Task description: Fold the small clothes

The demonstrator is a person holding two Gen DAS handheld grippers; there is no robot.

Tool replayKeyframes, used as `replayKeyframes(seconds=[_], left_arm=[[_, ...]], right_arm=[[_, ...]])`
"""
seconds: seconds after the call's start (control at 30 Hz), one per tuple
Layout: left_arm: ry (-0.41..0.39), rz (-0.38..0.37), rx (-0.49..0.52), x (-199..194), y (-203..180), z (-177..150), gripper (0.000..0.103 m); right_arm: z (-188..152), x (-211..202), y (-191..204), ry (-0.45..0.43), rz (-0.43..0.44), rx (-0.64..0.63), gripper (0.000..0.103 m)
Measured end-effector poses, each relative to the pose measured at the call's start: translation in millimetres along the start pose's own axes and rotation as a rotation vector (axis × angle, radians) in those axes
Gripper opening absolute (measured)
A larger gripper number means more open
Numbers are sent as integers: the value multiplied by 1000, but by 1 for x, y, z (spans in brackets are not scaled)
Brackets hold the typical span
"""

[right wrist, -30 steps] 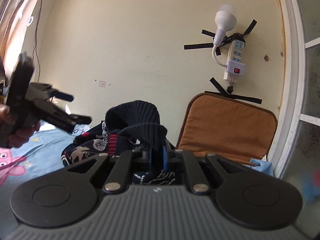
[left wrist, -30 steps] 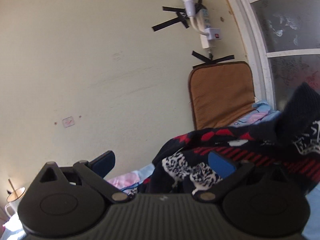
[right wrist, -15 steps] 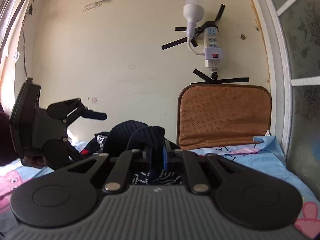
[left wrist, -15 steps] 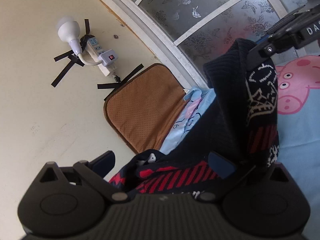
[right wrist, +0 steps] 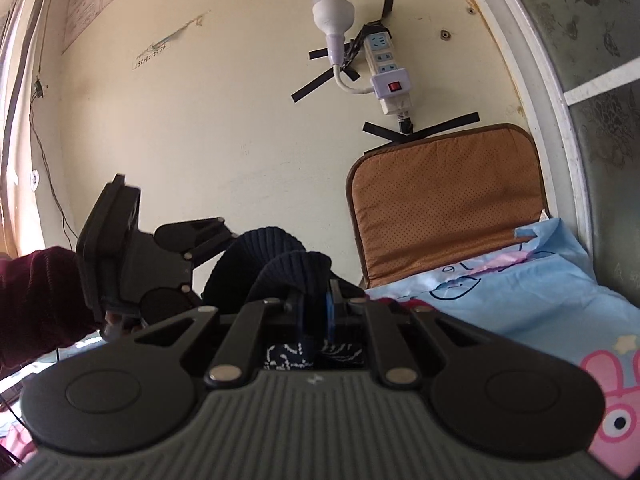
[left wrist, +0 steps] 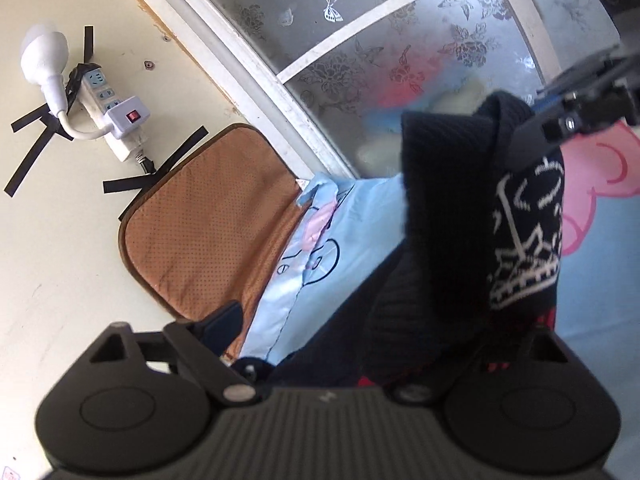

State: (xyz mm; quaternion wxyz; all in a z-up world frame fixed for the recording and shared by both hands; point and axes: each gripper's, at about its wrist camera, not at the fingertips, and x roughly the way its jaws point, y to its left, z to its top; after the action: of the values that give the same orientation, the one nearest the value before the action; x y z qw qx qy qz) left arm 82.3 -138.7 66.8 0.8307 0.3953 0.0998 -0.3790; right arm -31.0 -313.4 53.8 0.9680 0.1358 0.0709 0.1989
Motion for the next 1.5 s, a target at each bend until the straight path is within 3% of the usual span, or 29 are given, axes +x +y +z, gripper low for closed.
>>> replayKeyframes(seconds=[0.03,0.07,0.17,0.23,0.27,0.33,0.37,0.53,0.67,0.83,0.9,0.97,1.0,1.07,1.17,1.37,1.5], left_arm=[[0,8,-9,0,-1,2,41],[19,21,-14,2,-1,3,12],[10,89,-26,-13,-4,-4,10],[-14,152,-52,-40,-5,-12,10],[-32,181,-68,-57,-5,-16,10],[-61,261,-88,-92,-4,-25,10],[-63,324,-93,-113,-4,-29,10],[-41,549,-139,-189,-2,-45,10],[-50,658,-132,-230,-12,-46,10],[-24,747,-159,-252,-17,-50,10],[-5,774,-187,-259,-16,-53,10],[10,802,-207,-266,-16,-56,10],[16,813,-217,-270,-15,-57,10],[21,837,-241,-276,-11,-56,10],[-9,878,-279,-293,-2,-49,10],[-152,1038,-281,-345,32,3,10],[-228,1172,-201,-374,60,50,10]], right_arm=[[1,-1,-2,-1,4,6,13],[2,-2,-3,-3,13,11,13],[3,-3,2,0,62,-12,14],[3,-4,11,2,92,-49,22],[3,-5,15,2,101,-72,28],[4,-9,19,-20,89,-104,66],[6,-10,20,-29,87,-115,70],[23,-1,16,10,97,-170,79],[26,24,20,119,205,-281,86],[13,88,33,337,343,-351,91],[1,116,30,452,354,-216,89],[-16,131,32,579,403,-114,45],[-19,130,37,582,400,-111,14],[-13,114,52,509,379,-133,14],[24,88,73,363,333,-166,13],[148,22,113,-58,214,-307,13],[222,-14,137,-284,136,-357,12]])
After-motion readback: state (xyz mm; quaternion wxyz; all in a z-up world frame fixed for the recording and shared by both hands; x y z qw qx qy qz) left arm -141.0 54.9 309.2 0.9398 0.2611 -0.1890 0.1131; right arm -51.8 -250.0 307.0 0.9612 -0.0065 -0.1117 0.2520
